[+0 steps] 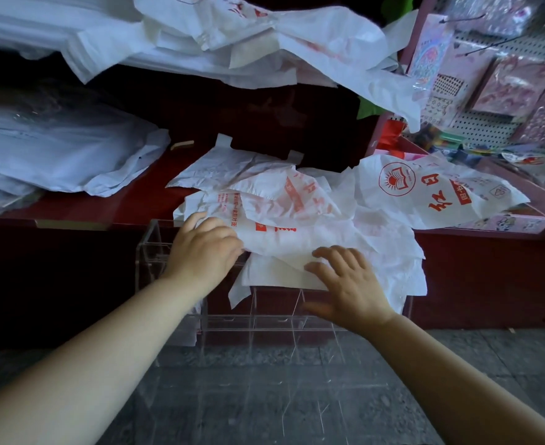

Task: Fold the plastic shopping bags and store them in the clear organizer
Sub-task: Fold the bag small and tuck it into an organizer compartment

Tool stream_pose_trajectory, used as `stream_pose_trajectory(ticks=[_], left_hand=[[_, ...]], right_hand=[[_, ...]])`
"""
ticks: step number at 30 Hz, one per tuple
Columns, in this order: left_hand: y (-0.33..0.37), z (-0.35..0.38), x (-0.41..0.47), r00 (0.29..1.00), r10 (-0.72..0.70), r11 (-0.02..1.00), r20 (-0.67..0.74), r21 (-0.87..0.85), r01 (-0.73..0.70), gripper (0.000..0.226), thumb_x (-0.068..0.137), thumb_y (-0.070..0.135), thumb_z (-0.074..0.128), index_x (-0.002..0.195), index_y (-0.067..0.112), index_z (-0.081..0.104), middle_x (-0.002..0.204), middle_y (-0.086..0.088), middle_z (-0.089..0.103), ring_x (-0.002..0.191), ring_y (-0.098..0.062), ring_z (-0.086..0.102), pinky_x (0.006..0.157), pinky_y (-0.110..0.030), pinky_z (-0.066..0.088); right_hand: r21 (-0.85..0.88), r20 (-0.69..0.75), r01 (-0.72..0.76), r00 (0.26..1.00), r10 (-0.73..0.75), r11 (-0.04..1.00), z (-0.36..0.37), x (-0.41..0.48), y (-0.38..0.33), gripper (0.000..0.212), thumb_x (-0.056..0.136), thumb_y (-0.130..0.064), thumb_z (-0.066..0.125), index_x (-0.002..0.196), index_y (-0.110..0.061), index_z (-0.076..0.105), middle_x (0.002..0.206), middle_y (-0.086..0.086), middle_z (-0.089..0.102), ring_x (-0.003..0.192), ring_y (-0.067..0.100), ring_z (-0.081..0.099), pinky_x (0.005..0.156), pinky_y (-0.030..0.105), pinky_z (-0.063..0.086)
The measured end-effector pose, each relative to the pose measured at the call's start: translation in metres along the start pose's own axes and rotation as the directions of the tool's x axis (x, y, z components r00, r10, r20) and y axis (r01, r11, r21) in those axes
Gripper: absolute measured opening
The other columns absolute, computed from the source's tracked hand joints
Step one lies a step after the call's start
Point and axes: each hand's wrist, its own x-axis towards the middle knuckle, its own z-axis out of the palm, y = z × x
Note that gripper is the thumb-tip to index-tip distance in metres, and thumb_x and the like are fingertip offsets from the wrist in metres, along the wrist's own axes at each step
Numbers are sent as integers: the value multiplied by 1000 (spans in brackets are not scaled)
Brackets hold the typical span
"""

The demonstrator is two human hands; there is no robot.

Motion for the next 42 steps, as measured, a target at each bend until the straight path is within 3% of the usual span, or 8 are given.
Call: stream_pose_trajectory(ticks=[3,6,14,19,24,33,38,42], left_hand=[[4,-10,11,992,-33,998,122,-51,39,29,81,37,55,87,16,75,94,-2,72,96,-23,65,100,-32,23],[17,-12,9,910,17,998,414,-65,11,65,84,53,51,140,26,35,147,7,33,138,-11,24,111,-25,-5],[33,2,35,940,16,999,340,-54,2,44,98,22,34,142,25,32,150,6,28,140,-13,20,113,-27,-3],[-4,9,66,908,3,999,418,-32,12,35,98,21,36,128,24,53,133,8,50,129,-13,36,106,-23,14],[-29,15,68,859,-119,958,497,-170,231,31,93,33,47,122,27,58,130,8,54,124,-14,44,102,-28,30],[-52,19,47,819,-181,906,544,-232,354,29,95,25,43,119,29,59,126,12,55,116,-11,48,91,-26,39],[-72,8,64,863,-183,983,471,62,175,34,95,27,42,128,28,52,136,7,49,127,-17,41,100,-27,32],[-89,3,76,900,-136,975,414,217,47,38,94,26,44,131,34,48,132,6,53,122,-21,45,98,-25,29]], right_hand=[[-66,113,0,994,7,998,7,0,0,79,36,-45,86,102,-19,50,97,6,69,85,26,66,81,34,39],[57,-7,-17,1000,18,998,6,11,5,35,48,-19,76,81,-12,69,83,6,70,68,26,67,62,27,47],[209,26,-201,980,200,957,8,50,25,15,57,-3,57,63,-7,69,56,5,65,49,26,61,31,27,44],[145,396,-330,884,251,933,13,75,36,27,93,-11,44,110,-6,64,111,12,64,106,28,54,81,35,45],[348,131,-465,884,449,814,6,86,40,42,88,-47,47,80,-9,65,83,7,64,76,18,51,59,25,33],[-201,475,-74,865,163,977,36,134,35,39,93,-14,41,132,-16,46,138,5,41,127,25,30,102,31,22],[-171,-53,-263,965,258,949,29,135,45,22,64,-2,51,62,-14,70,61,-1,65,65,24,58,63,23,42],[34,-395,-325,864,311,945,0,106,60,22,79,-17,52,73,-8,71,74,4,70,78,27,54,69,32,36]])
